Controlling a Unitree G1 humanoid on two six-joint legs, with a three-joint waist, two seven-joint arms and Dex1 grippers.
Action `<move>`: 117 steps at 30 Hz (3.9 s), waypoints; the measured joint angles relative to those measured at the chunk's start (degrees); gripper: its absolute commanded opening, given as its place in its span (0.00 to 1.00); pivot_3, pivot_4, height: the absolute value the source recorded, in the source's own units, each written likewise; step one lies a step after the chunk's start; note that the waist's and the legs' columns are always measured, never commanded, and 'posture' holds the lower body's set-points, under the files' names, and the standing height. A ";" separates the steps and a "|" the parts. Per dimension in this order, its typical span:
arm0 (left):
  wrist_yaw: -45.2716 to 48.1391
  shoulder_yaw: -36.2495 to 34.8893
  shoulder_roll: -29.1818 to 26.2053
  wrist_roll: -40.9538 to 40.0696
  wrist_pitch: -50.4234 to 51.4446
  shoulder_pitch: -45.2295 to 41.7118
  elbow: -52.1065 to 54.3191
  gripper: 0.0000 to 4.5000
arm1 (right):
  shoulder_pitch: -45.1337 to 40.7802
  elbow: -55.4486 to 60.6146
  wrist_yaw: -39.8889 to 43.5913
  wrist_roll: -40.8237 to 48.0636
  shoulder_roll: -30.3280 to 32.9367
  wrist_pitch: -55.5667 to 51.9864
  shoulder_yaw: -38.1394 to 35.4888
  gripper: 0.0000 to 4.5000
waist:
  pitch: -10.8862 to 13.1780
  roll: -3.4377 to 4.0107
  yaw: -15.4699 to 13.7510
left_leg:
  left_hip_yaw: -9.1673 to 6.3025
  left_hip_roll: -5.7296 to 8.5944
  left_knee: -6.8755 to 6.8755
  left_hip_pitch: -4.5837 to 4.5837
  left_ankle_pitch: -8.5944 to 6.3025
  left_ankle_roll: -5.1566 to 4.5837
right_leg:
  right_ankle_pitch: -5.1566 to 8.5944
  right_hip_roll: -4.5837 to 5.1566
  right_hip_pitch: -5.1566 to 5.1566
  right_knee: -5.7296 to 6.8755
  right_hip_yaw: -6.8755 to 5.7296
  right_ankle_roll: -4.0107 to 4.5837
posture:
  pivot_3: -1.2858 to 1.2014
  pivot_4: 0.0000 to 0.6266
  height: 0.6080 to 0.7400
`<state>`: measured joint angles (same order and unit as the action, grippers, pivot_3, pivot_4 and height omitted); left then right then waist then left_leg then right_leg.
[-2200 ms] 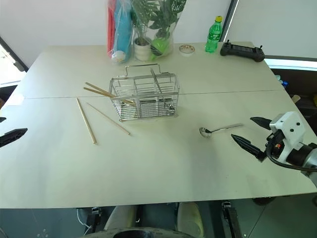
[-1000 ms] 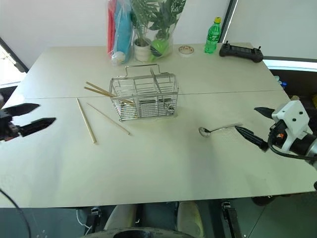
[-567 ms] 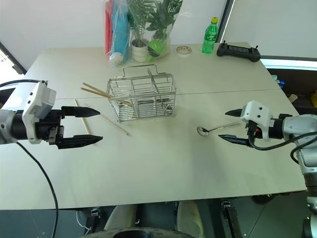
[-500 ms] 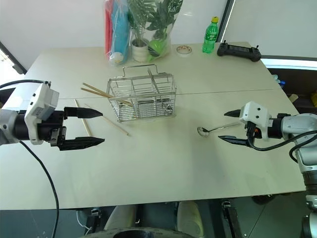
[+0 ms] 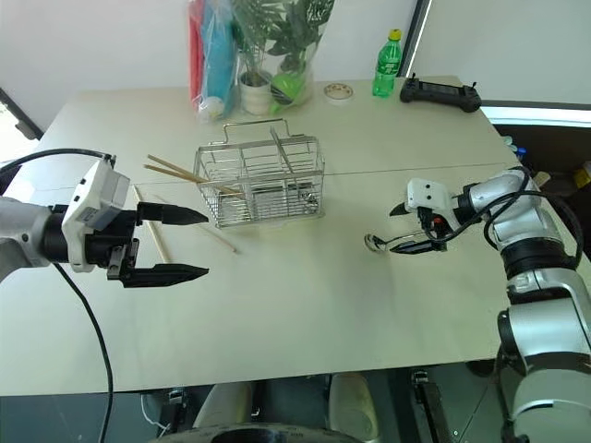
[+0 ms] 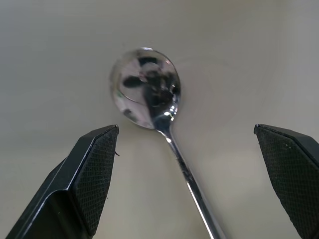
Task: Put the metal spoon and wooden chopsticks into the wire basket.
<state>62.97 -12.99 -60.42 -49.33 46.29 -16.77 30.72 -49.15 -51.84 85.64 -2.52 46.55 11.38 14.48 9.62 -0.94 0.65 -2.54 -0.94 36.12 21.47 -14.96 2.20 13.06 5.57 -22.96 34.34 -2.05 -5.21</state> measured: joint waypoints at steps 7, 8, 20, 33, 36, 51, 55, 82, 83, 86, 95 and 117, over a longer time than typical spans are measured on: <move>-1.92 -1.80 -0.28 -2.48 1.18 0.33 1.93 0.99 | -3.30 -8.71 -0.88 -3.58 -1.74 3.29 0.73 1.00 | 0.03 -0.03 0.33 | 0.03 0.01 0.01 -0.10 0.01 0.02 | -0.01 -0.01 0.04 0.06 0.09 0.00 | 0.52 0.24 0.72; -2.15 -1.87 -0.30 -2.72 1.35 0.33 2.04 0.99 | -3.34 -9.58 -0.96 -4.09 -1.90 3.68 0.74 1.00 | 0.03 -0.03 0.34 | 0.03 0.01 0.02 -0.11 0.01 0.02 | -0.01 -0.01 0.04 0.07 0.09 0.00 | 0.52 0.24 0.72; -3.42 -1.91 -0.69 -4.90 2.12 -1.73 2.05 1.00 | -4.97 -11.08 -1.05 -5.24 -2.63 5.30 0.23 0.03 | 0.00 -0.08 0.37 | 0.03 0.01 0.05 -0.20 0.04 0.06 | -0.01 -0.05 0.15 0.13 0.17 -0.01 | 0.52 0.24 0.72; -3.16 -1.44 -0.84 -4.99 1.91 -2.85 1.38 1.00 | -4.63 -11.04 -1.43 -5.10 -2.63 5.18 -0.71 0.03 | -0.02 -0.12 0.32 | 0.02 0.01 0.05 -0.19 0.04 0.06 | -0.01 -0.07 0.15 0.12 0.18 -0.01 | 0.52 0.24 0.72; -3.05 -1.30 -0.84 -4.90 1.81 -3.40 0.87 1.00 | -3.70 -10.05 -0.96 -4.30 -2.63 4.20 -1.79 0.01 | -0.02 -0.11 0.34 | 0.02 0.01 0.04 -0.19 0.04 0.06 | -0.01 -0.07 0.14 0.12 0.19 -0.01 | 0.52 0.24 0.72; -1.79 0.99 -0.25 -2.10 0.05 -6.59 -3.09 1.00 | 12.97 35.22 1.96 18.17 5.92 -20.41 -15.62 0.01 | 0.11 0.08 -0.07 | 0.01 0.00 0.02 -0.10 0.03 0.06 | -0.09 -0.06 0.07 0.12 0.18 -0.24 | 0.52 0.24 0.72; -2.30 1.07 1.16 -1.22 -0.65 -7.41 -4.22 1.00 | 7.73 51.06 -8.41 32.24 3.10 -39.33 -23.26 0.01 | 0.11 0.07 0.71 | 0.05 -0.03 0.04 -0.24 0.03 0.06 | -0.06 -0.07 0.07 0.19 0.20 -0.04 | 0.52 0.24 0.72; -5.79 1.10 4.93 2.60 -3.01 -12.39 -10.02 1.00 | 0.66 51.13 -56.95 31.93 -35.32 -44.11 -19.10 0.15 | -0.02 -0.21 0.36 | -0.14 -0.04 -0.01 -0.06 0.06 0.04 | -0.09 -0.21 -0.38 0.78 0.23 -0.05 | 0.52 0.24 0.72; -5.83 1.09 4.93 2.61 -3.01 -12.39 -10.02 1.00 | 0.84 50.94 -57.28 31.93 -35.76 -44.07 -19.08 0.23 | -0.02 -0.21 0.36 | -0.14 -0.04 -0.01 -0.05 0.06 0.04 | -0.10 -0.21 -0.38 0.77 0.23 -0.06 | 0.52 0.24 0.72; -5.86 1.02 4.93 2.61 -3.03 -12.39 -10.02 1.00 | 0.99 50.37 -58.27 31.87 -36.27 -44.07 -19.10 0.54 | -0.02 -0.20 0.23 | -0.14 -0.04 -0.01 -0.02 0.06 0.04 | -0.10 -0.21 -0.38 0.75 0.23 -0.07 | 0.52 0.24 0.72; -5.75 1.09 5.58 3.17 -3.64 -12.95 -10.63 1.00 | 1.68 51.62 -58.12 31.79 -29.92 -44.76 -20.05 0.99 | -0.01 -0.19 0.21 | -0.14 -0.03 -0.01 -0.03 0.06 0.04 | -0.06 -0.21 -0.39 0.73 0.23 -0.01 | 0.52 0.24 0.72; -11.33 -6.25 0.76 8.38 -1.45 -12.33 -24.79 1.00 | 32.25 77.60 -16.64 48.94 16.38 -56.70 -37.67 0.99 | 0.04 -0.33 0.02 | 0.08 -0.11 0.03 -0.12 -0.07 -0.13 | 0.30 -0.13 -0.34 0.60 0.27 -0.21 | 0.52 0.24 0.72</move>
<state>51.63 -19.24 -59.66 -40.95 44.85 -29.11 5.93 -16.89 25.77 68.99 46.42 62.92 -45.32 -23.19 9.67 -1.27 0.67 -2.46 -1.05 36.14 21.35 -15.03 2.07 13.35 5.44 -23.30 34.94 -1.77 -5.42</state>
